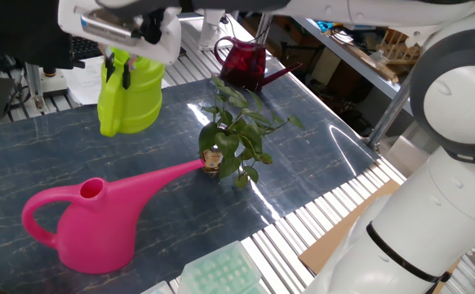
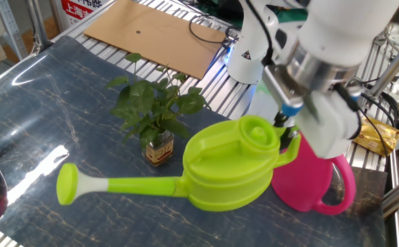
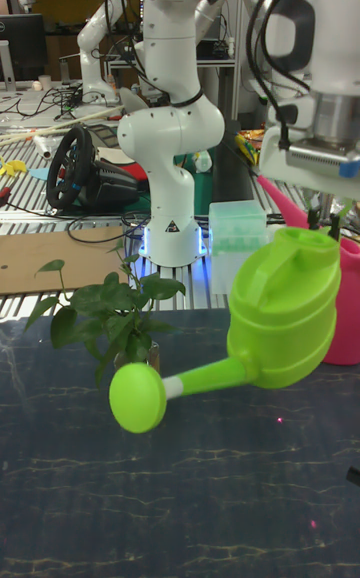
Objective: Water the plant
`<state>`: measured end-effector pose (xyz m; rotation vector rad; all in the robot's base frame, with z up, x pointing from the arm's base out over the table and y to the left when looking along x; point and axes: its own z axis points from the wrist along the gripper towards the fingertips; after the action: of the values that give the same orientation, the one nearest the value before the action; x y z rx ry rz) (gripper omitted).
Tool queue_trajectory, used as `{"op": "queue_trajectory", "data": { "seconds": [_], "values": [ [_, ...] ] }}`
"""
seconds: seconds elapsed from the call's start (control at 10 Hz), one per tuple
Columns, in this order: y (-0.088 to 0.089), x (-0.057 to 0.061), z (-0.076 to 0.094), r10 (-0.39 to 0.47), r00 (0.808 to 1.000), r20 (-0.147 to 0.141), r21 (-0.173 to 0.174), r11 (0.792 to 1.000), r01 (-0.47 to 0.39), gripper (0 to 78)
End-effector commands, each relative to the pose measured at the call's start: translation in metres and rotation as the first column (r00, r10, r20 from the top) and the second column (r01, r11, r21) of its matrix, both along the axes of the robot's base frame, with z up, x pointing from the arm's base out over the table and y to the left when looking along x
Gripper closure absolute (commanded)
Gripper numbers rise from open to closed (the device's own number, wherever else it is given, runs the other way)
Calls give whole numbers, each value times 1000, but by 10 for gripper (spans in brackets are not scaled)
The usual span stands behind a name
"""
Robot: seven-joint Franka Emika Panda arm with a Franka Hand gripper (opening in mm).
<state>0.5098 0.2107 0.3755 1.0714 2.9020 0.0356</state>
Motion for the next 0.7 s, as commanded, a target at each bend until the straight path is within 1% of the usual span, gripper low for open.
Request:
{"op": "queue_trajectory", "data": {
  "seconds": [0.1,0.2,0.4,0.5,0.6,0.7],
  "values": [
    [-3,1,-9,13,1000,13,-7,1000,-13,762],
    [-4,1,-9,12,1000,11,-3,1000,-12,762],
    [-4,1,-9,8,1000,13,-14,1000,-8,762],
    [-4,1,-9,10,1000,13,-12,1000,-10,762],
    [-4,1,-9,9,1000,20,-17,1000,-8,762],
    [-4,1,-9,5,1000,22,-40,999,-4,762]
  ]
}}
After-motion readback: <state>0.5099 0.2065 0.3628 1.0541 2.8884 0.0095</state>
